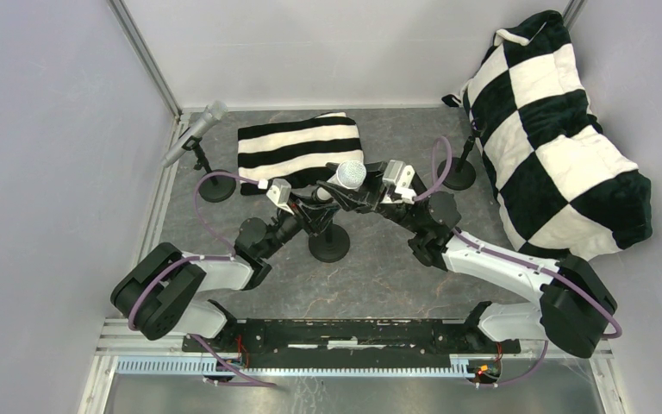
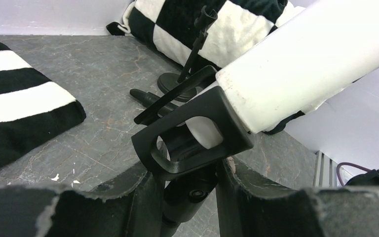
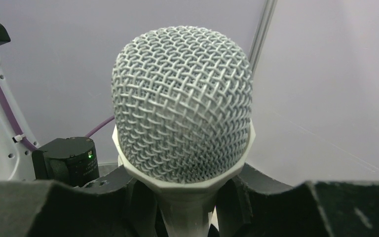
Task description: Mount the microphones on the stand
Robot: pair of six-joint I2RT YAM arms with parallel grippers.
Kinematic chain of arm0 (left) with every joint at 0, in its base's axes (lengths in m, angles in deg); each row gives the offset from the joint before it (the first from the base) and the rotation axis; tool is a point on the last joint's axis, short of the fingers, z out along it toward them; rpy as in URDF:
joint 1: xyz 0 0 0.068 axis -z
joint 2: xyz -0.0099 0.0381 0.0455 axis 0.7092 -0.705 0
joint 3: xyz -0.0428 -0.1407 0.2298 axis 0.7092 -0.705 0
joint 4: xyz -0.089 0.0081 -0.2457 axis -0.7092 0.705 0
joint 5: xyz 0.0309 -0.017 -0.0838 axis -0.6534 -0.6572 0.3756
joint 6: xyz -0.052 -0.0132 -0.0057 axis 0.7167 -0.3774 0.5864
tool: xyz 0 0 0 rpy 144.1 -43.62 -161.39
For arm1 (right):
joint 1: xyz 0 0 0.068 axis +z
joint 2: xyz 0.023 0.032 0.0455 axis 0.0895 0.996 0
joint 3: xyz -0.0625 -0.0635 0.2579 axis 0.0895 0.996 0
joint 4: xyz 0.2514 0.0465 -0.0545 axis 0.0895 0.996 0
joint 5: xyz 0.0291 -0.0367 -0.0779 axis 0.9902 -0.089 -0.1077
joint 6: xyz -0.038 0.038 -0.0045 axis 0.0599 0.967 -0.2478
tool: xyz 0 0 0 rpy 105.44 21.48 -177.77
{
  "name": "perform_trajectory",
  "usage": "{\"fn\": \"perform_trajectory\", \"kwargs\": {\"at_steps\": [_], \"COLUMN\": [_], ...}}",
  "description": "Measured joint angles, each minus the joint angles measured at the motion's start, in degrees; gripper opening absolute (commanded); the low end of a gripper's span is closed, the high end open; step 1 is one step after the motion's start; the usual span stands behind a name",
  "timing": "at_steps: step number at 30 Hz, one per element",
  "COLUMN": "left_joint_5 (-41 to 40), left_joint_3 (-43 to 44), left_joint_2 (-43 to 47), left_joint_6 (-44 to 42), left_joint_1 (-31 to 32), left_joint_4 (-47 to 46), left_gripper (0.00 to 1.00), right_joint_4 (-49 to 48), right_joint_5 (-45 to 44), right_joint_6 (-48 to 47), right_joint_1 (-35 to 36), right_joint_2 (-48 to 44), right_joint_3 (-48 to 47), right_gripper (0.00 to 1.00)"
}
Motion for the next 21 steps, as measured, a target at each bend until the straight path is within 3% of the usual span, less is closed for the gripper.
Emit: {"fn": "perform_trajectory", "kwargs": {"at_steps": [21], "left_joint_5": [-0.2], "left_joint_3": [0.8], "left_joint_2": [-0.4], "left_joint_6": [1.4], "left_joint_1": [-0.9], "left_joint_4": [0.8], "left_gripper": [0.02], "right_joint_4": [3.0], "right_joint_5": [-1.7], "right_joint_6": [-4.0], "right_joint_1": [0.4], "right_joint_2": [3.3], "right_joint_3": [-3.2], "right_gripper": [0.0]}}
